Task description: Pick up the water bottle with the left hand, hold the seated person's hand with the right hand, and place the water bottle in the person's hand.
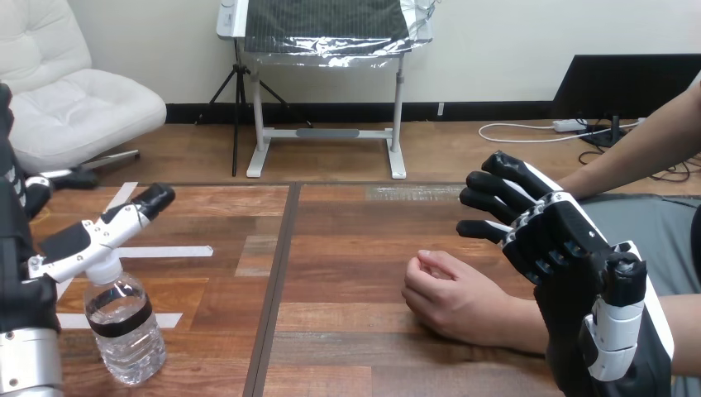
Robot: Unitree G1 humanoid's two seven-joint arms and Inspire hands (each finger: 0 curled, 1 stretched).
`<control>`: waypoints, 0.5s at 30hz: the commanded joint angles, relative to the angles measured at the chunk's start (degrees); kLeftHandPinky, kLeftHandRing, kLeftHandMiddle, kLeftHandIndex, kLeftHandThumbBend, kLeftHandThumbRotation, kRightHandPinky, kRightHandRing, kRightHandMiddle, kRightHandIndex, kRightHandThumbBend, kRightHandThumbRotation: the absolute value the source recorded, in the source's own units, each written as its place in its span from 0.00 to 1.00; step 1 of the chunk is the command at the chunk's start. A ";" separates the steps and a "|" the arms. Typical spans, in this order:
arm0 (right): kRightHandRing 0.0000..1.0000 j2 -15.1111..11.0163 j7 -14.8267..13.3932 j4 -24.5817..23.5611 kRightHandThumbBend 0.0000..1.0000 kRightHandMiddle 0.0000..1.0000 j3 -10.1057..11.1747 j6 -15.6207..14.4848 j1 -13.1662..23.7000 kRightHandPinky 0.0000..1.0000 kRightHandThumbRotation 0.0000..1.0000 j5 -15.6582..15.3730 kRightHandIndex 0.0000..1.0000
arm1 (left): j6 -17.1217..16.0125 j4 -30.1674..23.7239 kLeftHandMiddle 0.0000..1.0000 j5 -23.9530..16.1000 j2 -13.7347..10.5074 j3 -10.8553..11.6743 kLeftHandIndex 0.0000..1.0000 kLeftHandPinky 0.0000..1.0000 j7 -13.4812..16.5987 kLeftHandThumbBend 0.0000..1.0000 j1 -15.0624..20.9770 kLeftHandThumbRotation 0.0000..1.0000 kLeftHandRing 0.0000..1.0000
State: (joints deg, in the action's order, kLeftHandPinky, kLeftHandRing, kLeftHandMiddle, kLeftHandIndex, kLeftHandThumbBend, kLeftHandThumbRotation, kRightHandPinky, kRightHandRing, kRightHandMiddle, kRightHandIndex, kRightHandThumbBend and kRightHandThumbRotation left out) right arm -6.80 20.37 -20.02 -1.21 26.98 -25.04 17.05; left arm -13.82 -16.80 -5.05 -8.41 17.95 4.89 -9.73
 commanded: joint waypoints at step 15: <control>0.81 -0.27 0.15 -0.71 0.81 0.82 0.34 -0.07 3.52 0.71 1.00 0.46 0.83 | -0.06 6.24 1.00 -5.34 -2.69 -1.16 1.00 0.94 1.17 1.00 5.22 0.05 1.00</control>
State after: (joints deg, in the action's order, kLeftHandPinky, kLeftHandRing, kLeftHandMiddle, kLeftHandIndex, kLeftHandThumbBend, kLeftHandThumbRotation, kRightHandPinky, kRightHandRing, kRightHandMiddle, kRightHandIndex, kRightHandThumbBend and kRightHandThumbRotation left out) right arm -6.85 20.44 -20.02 -1.18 26.97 -24.97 17.09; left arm -14.43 -11.61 -7.82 -9.28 17.79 5.14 -7.75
